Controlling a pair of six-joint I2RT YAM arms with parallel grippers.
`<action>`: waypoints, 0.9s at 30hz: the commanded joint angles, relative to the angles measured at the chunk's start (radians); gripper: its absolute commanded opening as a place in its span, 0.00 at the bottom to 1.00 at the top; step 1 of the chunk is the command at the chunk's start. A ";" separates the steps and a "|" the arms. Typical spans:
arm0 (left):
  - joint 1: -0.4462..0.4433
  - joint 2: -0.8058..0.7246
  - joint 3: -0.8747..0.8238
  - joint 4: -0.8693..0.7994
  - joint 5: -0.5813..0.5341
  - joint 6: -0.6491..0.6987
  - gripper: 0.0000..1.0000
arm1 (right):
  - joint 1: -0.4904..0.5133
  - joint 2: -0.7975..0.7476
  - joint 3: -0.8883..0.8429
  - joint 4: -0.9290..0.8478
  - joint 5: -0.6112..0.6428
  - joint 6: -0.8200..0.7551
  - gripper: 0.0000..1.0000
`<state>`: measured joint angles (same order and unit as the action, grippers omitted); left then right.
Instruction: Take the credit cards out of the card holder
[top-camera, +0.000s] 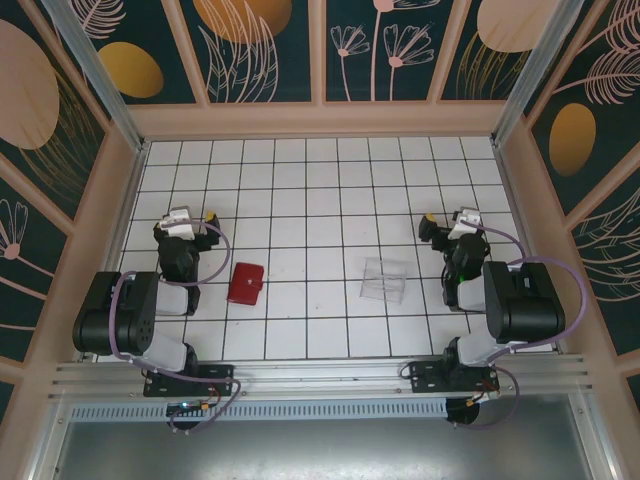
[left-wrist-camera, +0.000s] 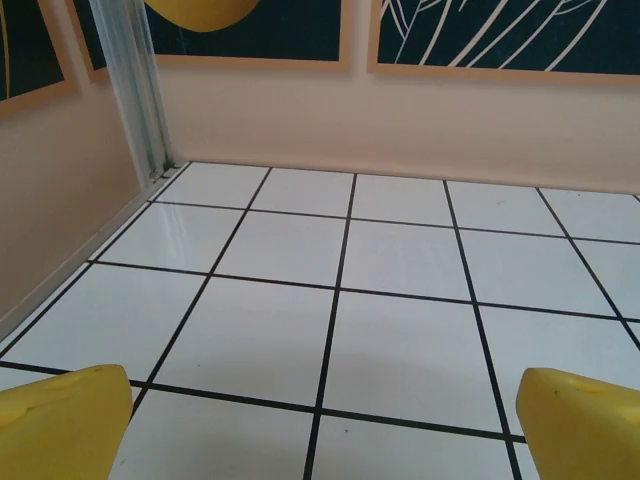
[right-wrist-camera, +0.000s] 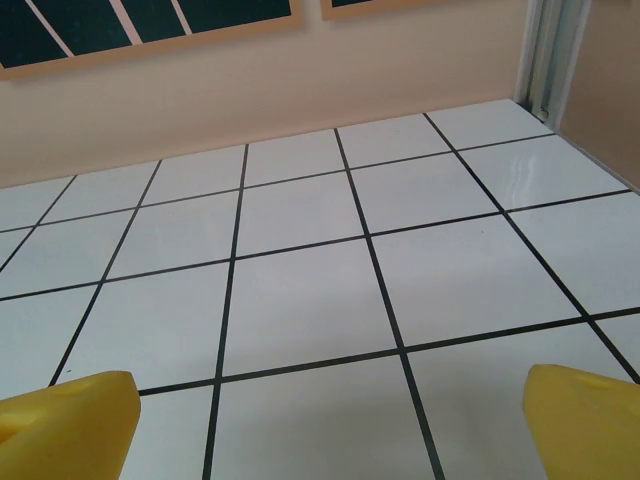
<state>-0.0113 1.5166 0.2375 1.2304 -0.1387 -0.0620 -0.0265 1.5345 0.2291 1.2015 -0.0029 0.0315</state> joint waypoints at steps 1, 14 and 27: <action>0.004 0.004 -0.001 0.042 0.004 -0.015 0.99 | -0.007 0.003 0.007 0.038 -0.013 -0.017 0.99; 0.005 0.004 -0.002 0.043 0.005 -0.016 0.99 | -0.006 0.003 0.008 0.038 -0.013 -0.017 0.99; -0.001 -0.107 0.070 -0.166 -0.088 -0.039 0.98 | 0.000 -0.094 0.181 -0.355 0.029 0.010 0.99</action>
<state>-0.0113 1.4837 0.2481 1.1725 -0.1608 -0.0700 -0.0265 1.5028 0.3042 1.0496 -0.0006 0.0322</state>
